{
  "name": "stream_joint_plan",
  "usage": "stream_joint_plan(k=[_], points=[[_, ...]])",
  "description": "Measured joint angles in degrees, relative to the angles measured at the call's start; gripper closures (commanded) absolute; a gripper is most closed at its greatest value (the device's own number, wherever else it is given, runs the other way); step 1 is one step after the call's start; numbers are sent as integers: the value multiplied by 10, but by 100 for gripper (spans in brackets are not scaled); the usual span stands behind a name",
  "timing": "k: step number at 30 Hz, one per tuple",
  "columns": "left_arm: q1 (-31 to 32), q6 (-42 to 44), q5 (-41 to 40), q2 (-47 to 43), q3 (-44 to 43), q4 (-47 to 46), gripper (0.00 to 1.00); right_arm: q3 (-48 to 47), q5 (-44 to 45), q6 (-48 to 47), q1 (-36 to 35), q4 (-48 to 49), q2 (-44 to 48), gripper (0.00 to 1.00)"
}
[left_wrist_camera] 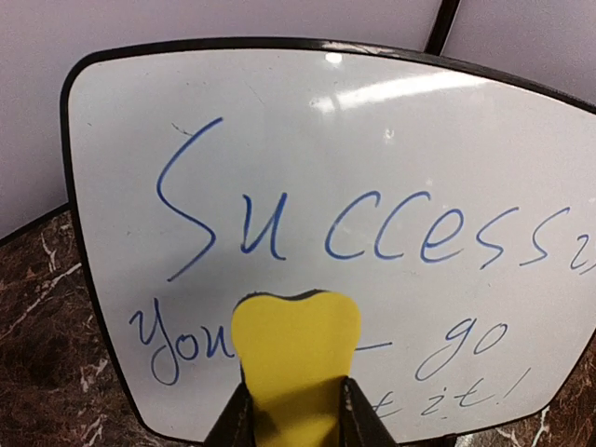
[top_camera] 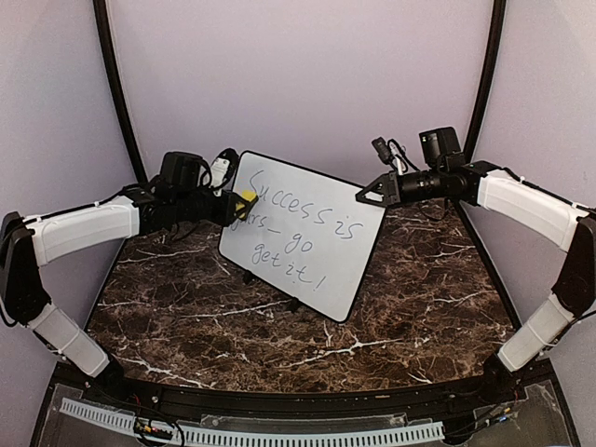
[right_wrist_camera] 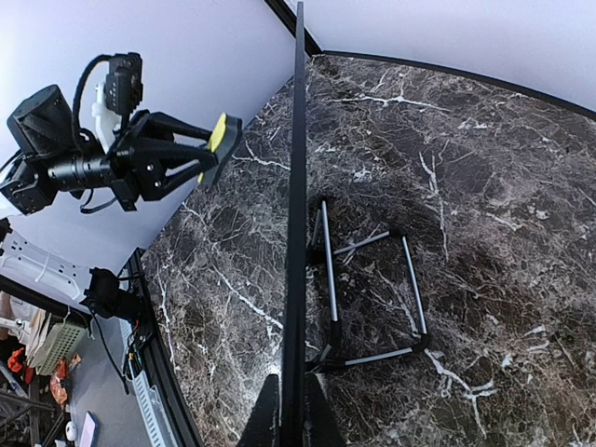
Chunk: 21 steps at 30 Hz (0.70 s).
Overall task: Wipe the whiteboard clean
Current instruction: Erase the center of the whiteboard.
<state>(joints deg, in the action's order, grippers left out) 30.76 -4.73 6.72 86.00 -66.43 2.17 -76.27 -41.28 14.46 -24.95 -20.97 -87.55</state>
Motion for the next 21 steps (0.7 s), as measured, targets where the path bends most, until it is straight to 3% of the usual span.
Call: stream_joint_plan(k=[10,21], points=[[80,-22,-8,0,78,23,77,0,3,0,3,-2,0,100],[177,-72,-29,15,105,94,78,0,4,13,19,-7,0,100]])
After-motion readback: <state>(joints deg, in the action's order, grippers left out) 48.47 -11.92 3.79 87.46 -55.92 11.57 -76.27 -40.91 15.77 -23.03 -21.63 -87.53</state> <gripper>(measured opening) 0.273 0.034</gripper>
